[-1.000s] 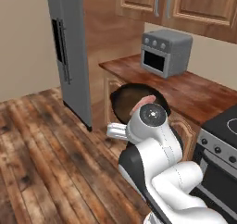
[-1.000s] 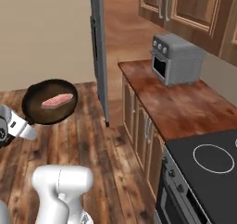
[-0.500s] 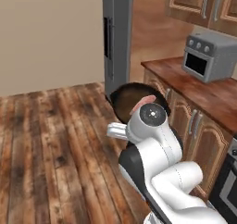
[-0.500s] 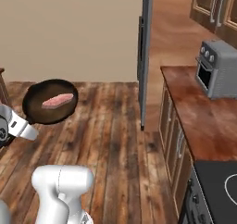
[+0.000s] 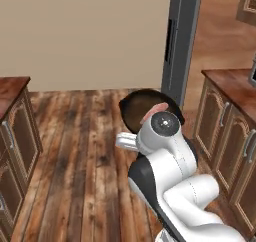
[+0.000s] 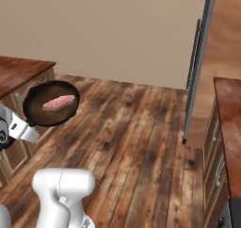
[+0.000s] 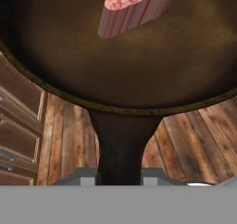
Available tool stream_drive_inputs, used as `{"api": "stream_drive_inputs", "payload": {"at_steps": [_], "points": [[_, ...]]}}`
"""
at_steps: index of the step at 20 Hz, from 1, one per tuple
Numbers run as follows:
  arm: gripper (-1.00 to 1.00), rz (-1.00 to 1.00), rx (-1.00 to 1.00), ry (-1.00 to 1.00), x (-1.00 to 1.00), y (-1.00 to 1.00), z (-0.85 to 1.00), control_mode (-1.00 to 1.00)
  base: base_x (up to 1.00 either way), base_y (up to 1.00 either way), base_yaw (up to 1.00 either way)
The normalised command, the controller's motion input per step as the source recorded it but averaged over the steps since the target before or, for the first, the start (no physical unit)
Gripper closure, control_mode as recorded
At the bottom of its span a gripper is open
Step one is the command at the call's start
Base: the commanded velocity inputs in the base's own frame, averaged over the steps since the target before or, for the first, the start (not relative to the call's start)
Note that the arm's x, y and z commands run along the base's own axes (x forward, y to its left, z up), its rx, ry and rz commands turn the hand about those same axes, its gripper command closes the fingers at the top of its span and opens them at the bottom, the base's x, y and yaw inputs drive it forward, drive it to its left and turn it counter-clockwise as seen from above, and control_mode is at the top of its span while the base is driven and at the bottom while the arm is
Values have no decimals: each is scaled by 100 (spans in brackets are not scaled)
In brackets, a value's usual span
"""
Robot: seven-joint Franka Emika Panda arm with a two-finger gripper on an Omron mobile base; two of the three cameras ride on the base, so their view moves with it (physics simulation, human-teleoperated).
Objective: Pick up the pan with the steak in it and place it on the dining table. Then place the steak on the plate.
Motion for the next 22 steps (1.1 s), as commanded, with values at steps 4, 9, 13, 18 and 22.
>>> {"api": "stream_drive_inputs", "payload": {"at_steps": [4,9,13,18,22], "points": [[100,0,0,0,0,0,0,100,-12,0,44],[100,0,0,0,0,0,0,100,-19,-1,45],[100,0,0,0,0,0,0,100,-13,-7,40],[100,0,0,0,0,0,0,100,-3,-14,21],[100,0,0,0,0,0,0,100,0,0,0]]}}
